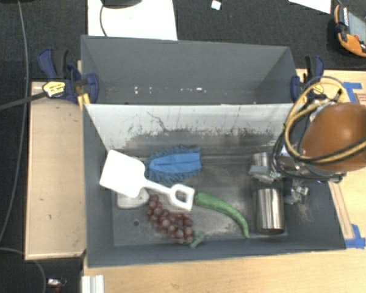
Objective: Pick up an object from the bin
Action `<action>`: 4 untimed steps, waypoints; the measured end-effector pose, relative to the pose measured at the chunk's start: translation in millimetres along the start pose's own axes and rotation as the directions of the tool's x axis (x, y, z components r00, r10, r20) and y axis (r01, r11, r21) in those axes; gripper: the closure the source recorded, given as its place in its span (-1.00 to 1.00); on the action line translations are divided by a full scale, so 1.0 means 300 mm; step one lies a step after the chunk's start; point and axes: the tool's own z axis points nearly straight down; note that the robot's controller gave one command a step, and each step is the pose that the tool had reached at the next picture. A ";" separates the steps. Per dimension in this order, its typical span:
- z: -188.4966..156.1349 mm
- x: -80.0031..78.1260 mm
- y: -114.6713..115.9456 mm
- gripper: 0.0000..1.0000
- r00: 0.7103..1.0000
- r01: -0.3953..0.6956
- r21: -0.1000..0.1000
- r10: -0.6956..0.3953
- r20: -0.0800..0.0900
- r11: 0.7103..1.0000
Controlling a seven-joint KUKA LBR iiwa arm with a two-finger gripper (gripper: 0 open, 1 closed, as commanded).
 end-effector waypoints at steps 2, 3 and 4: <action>-0.028 0.033 -0.033 -1.00 0.999 0.049 0.005 -0.049 0.015 0.999; -0.021 0.038 -0.033 -1.00 1.000 0.001 0.001 -0.001 0.014 1.000; -0.386 -0.081 -0.096 -1.00 0.998 -0.061 0.000 0.061 0.014 0.998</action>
Offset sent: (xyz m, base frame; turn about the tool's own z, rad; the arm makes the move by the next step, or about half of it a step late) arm 0.0000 -0.0179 0.0060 -0.0479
